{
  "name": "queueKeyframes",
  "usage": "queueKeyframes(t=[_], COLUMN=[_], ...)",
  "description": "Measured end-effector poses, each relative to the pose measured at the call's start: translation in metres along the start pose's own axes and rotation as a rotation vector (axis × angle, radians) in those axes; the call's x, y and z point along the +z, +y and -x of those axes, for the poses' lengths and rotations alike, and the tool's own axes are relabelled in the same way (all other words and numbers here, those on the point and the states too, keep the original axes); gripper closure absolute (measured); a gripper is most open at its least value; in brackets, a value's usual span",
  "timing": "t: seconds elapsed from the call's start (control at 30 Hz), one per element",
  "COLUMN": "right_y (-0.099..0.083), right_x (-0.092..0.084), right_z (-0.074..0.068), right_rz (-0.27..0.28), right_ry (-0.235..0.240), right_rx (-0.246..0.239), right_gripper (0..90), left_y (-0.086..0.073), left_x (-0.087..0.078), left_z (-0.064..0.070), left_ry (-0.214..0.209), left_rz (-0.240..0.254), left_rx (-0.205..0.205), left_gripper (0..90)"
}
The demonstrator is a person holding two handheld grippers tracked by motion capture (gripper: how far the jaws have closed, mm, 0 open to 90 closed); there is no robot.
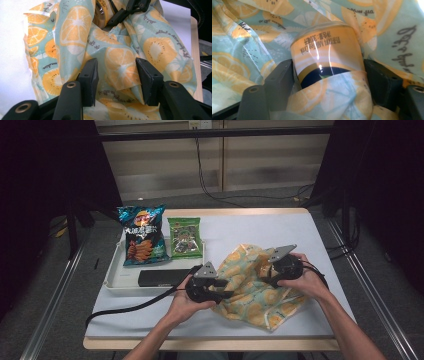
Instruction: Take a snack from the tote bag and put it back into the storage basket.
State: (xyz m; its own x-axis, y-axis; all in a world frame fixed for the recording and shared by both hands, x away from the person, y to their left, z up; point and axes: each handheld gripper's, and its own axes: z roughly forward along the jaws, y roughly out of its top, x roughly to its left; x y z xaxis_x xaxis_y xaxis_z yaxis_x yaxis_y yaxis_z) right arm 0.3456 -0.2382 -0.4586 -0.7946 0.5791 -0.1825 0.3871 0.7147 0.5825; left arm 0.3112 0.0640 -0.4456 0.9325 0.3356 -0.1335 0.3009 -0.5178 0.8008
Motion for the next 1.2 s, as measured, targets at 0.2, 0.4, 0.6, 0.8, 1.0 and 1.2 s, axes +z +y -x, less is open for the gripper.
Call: queueKeyframes(t=[0.2, 0.4, 0.6, 0.8, 1.0, 1.2], right_y=[-0.003, -0.001, 0.008, 0.015, 0.012, 0.009], right_x=[-0.002, -0.014, -0.025, -0.02, -0.008, -0.008], right_z=[-0.005, -0.008, -0.024, -0.04, -0.045, -0.047], right_rz=[0.018, 0.065, 0.124, 0.148, 0.14, 0.158], right_ry=[0.03, 0.078, 0.149, 0.202, 0.226, 0.242], right_rx=[-0.02, -0.035, -0.089, -0.129, -0.109, -0.079], right_gripper=[37.6, 39.2, 39.3, 38.8, 37.2, 33.8], left_y=[0.0, 0.001, 0.001, -0.001, 0.001, 0.008], left_x=[0.0, -0.002, -0.001, 0.001, -0.001, -0.008], left_z=[0.0, -0.001, -0.003, -0.003, -0.002, 0.0], left_ry=[0.004, 0.009, 0.009, 0.007, 0.004, -0.005], left_rz=[-0.003, -0.001, -0.008, -0.01, -0.011, 0.023], left_rx=[-0.001, -0.001, -0.006, -0.002, -0.008, -0.013], left_gripper=[53.7, 52.8, 52.1, 51.1, 47.3, 45.7])
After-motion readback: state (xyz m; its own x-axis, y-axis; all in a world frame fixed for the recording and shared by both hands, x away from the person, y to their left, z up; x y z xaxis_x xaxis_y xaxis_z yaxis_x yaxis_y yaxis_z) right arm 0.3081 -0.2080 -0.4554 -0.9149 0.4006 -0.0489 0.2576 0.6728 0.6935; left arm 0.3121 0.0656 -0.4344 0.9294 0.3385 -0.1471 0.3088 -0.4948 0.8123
